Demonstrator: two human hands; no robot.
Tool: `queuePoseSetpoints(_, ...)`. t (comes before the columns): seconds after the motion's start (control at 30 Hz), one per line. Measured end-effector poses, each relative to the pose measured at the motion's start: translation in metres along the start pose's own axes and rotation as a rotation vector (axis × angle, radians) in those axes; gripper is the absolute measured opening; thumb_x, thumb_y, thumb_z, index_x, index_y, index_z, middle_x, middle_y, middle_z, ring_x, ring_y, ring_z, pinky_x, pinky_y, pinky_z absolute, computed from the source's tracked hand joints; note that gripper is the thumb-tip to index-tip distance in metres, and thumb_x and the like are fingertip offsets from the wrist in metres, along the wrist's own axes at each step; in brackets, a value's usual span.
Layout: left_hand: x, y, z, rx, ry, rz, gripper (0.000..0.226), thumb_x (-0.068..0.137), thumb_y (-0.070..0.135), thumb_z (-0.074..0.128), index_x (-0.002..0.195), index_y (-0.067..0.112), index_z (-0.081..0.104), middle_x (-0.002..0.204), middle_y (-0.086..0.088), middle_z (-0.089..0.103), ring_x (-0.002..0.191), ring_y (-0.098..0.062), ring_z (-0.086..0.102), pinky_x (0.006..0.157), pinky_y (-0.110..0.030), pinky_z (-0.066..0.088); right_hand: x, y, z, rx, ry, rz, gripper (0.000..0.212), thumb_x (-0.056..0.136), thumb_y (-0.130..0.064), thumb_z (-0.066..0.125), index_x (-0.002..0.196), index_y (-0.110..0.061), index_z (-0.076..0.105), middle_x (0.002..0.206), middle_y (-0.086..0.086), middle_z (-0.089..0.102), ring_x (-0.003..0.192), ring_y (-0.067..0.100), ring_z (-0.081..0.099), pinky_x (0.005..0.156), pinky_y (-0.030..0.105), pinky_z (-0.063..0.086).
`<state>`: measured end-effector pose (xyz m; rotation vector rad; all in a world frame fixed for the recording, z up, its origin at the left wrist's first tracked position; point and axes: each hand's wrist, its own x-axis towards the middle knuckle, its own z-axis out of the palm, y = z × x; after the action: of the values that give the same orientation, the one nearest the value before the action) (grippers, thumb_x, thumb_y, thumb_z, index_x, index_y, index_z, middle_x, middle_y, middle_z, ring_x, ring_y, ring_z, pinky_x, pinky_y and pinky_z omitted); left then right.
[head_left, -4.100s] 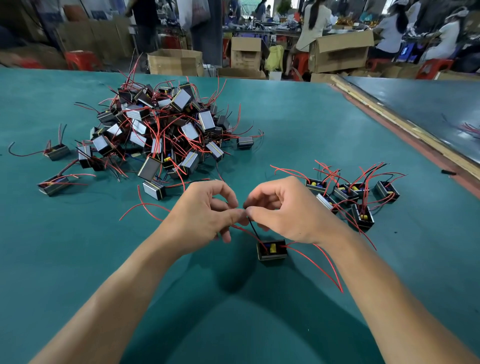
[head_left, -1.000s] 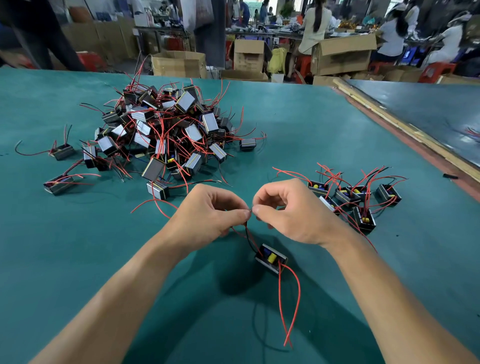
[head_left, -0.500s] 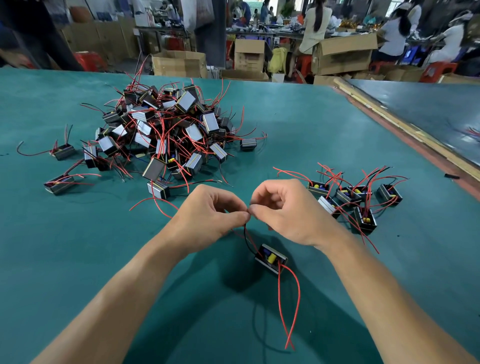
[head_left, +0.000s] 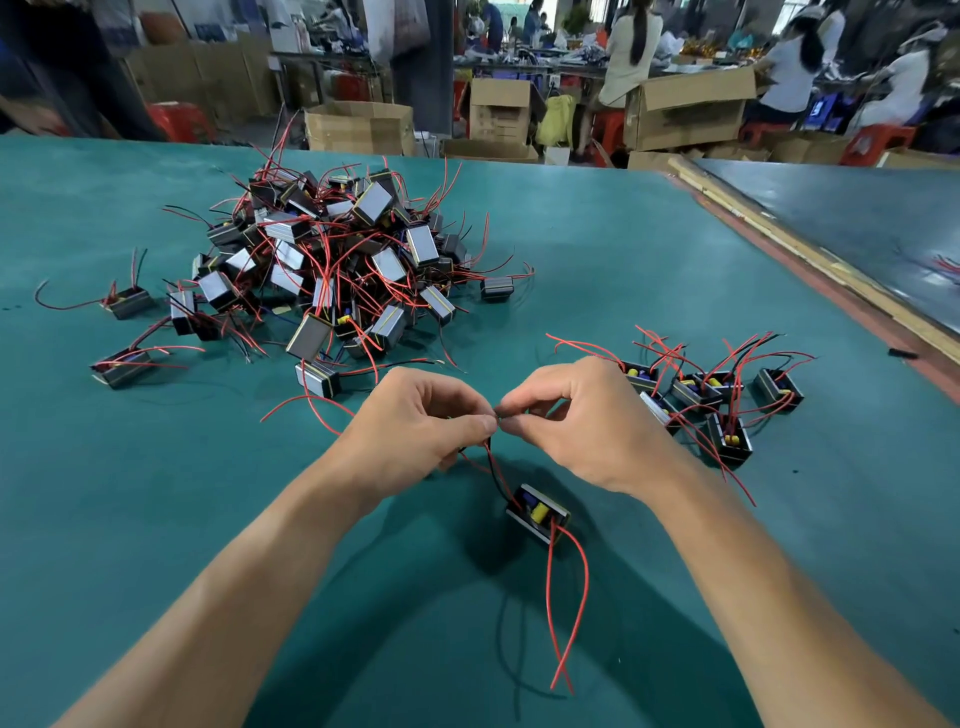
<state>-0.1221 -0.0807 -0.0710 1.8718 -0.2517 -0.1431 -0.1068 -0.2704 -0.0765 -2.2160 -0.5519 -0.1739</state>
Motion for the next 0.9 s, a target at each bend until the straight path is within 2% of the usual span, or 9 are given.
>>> queuePoseSetpoints(0.2, 0.0013, 0.0001, -0.0002, -0.047, 0.029, -0.021, 0.011, 0.086, 0.003, 0.067, 0.076, 0.004, 0.07, 0.053, 0.006, 0.061, 0.043, -0.01, 0.045, 0.047, -0.022, 0.037, -0.0005, -0.003, -0.0018, 0.085, 0.04, -0.011, 0.022, 0.08, -0.011, 0.077, 0.078, -0.033, 0.072, 0.073, -0.015, 0.07, 0.062, 0.003, 0.06, 0.062, 0.014, 0.045)
queuePoseSetpoints(0.4, 0.0009, 0.0012, 0.0005, -0.026, 0.032, -0.021, 0.018, 0.087, 0.004, 0.067, 0.071, 0.011, 0.071, 0.051, 0.007, 0.061, 0.043, -0.011, 0.045, 0.047, -0.022, 0.037, -0.0013, -0.0058, -0.0019, 0.068, 0.037, 0.006, 0.018, 0.08, -0.012, 0.078, 0.07, -0.025, 0.073, 0.065, -0.013, 0.07, 0.057, 0.001, 0.059, 0.061, 0.015, 0.047)
queuePoseSetpoints(0.53, 0.0012, 0.0007, 0.0013, -0.013, 0.054, -0.036, 0.018, 0.087, 0.005, 0.067, 0.071, 0.011, 0.071, 0.049, 0.008, 0.06, 0.041, -0.011, 0.044, 0.046, -0.022, 0.035, -0.0036, -0.0077, -0.0034, 0.056, 0.041, -0.027, 0.016, 0.08, -0.011, 0.077, 0.068, -0.021, 0.072, 0.062, -0.008, 0.068, 0.053, 0.007, 0.058, 0.055, 0.021, 0.047)
queuePoseSetpoints(0.63, 0.0016, 0.0003, 0.001, -0.03, 0.049, -0.045, 0.016, 0.087, 0.005, 0.066, 0.072, 0.008, 0.072, 0.052, 0.007, 0.061, 0.044, -0.013, 0.044, 0.048, -0.023, 0.035, -0.0036, -0.0092, -0.0036, 0.052, 0.039, -0.057, 0.016, 0.081, -0.011, 0.077, 0.069, -0.02, 0.073, 0.064, -0.005, 0.069, 0.058, 0.016, 0.061, 0.057, 0.028, 0.05)
queuePoseSetpoints(0.73, 0.0018, 0.0003, -0.0004, -0.037, 0.018, -0.049, 0.015, 0.086, 0.004, 0.066, 0.073, 0.006, 0.072, 0.055, 0.003, 0.061, 0.047, -0.016, 0.043, 0.048, -0.023, 0.035, -0.0027, -0.0097, -0.0039, 0.05, 0.029, -0.088, 0.013, 0.08, -0.011, 0.08, 0.071, -0.02, 0.075, 0.07, -0.008, 0.067, 0.064, 0.013, 0.06, 0.062, 0.022, 0.047)
queuePoseSetpoints(0.9, 0.0003, 0.0006, -0.0034, 0.007, -0.049, -0.019, 0.008, 0.085, 0.003, 0.068, 0.079, 0.004, 0.073, 0.06, -0.008, 0.06, 0.048, -0.017, 0.041, 0.045, -0.021, 0.033, -0.0014, -0.0086, -0.0054, 0.114, -0.019, -0.032, 0.014, 0.081, -0.013, 0.081, 0.073, -0.025, 0.076, 0.073, -0.005, 0.07, 0.068, 0.013, 0.062, 0.065, 0.02, 0.048)
